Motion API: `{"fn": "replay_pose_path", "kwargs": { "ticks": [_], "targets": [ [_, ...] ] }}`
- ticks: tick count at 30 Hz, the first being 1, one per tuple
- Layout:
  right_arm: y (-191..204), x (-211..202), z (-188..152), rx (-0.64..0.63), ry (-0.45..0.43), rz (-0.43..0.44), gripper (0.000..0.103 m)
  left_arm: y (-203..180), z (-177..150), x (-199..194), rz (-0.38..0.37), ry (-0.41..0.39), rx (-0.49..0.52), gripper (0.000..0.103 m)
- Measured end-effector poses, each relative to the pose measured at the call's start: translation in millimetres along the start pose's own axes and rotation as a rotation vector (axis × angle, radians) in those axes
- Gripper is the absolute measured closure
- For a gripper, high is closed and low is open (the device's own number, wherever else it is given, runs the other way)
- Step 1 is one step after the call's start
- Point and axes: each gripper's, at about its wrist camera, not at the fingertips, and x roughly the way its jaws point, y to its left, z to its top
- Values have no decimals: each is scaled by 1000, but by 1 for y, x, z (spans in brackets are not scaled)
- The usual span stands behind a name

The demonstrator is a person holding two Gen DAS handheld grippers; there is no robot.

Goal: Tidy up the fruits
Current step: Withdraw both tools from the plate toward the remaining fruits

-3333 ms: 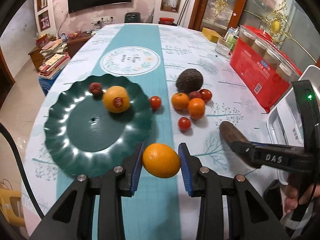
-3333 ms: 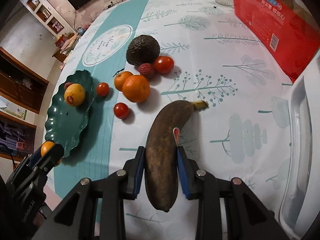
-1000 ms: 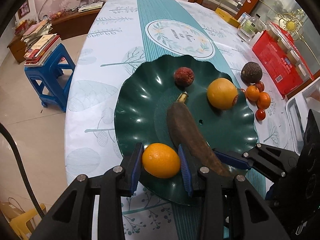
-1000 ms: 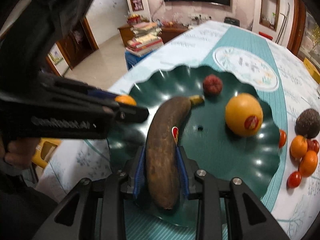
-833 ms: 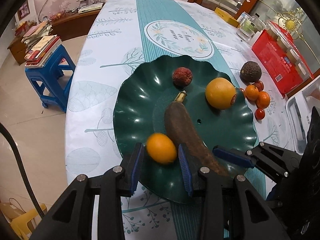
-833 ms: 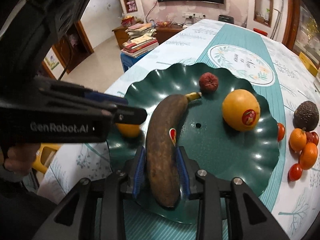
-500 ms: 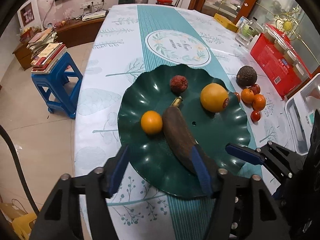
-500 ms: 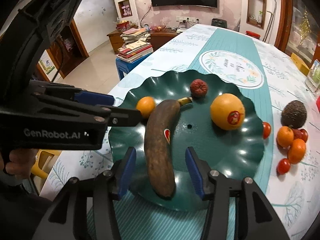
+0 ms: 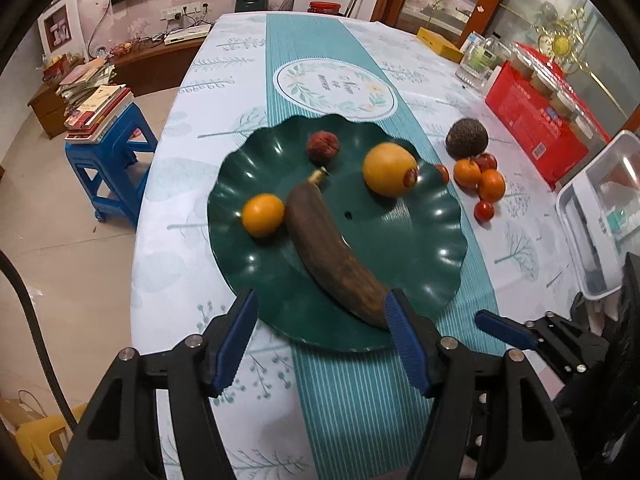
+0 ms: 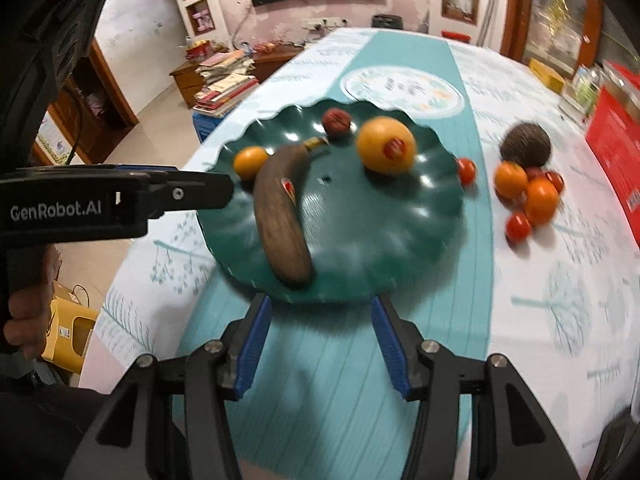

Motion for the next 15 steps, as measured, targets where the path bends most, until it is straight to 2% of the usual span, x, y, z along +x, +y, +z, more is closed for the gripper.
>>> {"fn": "replay_pose_path", "kwargs": {
  "ticks": [8, 15],
  "targets": [
    [-44, -16, -27, 93, 48, -29, 50, -36, -13, 3, 24, 36, 16, 36],
    [-104, -26, -43, 202, 99, -70, 50, -73, -12, 6, 54, 47, 21, 34]
  ]
}}
